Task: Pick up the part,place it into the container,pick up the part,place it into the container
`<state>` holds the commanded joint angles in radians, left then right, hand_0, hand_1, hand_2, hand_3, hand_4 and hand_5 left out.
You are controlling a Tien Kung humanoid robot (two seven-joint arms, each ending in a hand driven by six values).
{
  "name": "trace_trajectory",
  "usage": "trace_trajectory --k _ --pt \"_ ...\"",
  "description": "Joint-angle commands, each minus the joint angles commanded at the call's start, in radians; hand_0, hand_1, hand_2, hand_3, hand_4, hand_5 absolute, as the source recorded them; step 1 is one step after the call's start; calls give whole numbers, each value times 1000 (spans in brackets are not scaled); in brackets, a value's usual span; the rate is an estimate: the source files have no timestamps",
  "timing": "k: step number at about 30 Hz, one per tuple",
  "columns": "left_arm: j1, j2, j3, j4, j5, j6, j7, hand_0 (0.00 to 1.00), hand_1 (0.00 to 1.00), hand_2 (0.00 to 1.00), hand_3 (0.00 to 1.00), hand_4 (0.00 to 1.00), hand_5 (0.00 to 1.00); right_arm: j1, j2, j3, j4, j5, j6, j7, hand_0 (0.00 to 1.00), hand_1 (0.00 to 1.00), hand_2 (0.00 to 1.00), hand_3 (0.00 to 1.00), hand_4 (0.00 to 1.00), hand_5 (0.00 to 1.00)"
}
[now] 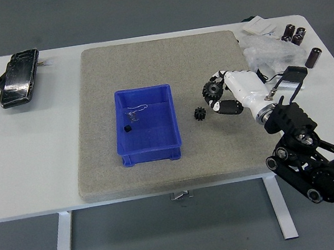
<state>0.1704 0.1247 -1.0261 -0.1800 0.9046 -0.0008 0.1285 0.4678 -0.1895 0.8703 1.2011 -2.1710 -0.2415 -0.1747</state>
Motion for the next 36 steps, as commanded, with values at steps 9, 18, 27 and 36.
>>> trace_trajectory --k 9,18,27,36 --pt "-3 -1 1 0 4 -1 1 666 577 572 625 703 228 64 60 -154 -5 -35 16 -1 737 636 594 574 477 2" --pt "-4 0 4 0 3 -1 3 666 578 572 625 703 228 94 71 -240 -26 -47 102 -59 929 875 849 835 567 358" --pt "-4 0 1 0 10 -1 3 667 578 572 625 703 228 95 77 -248 -16 -20 89 -56 950 899 889 921 656 391" --pt "-3 -1 2 0 13 -1 4 666 577 572 624 700 228 76 77 -209 28 138 -18 27 891 827 846 896 665 388"
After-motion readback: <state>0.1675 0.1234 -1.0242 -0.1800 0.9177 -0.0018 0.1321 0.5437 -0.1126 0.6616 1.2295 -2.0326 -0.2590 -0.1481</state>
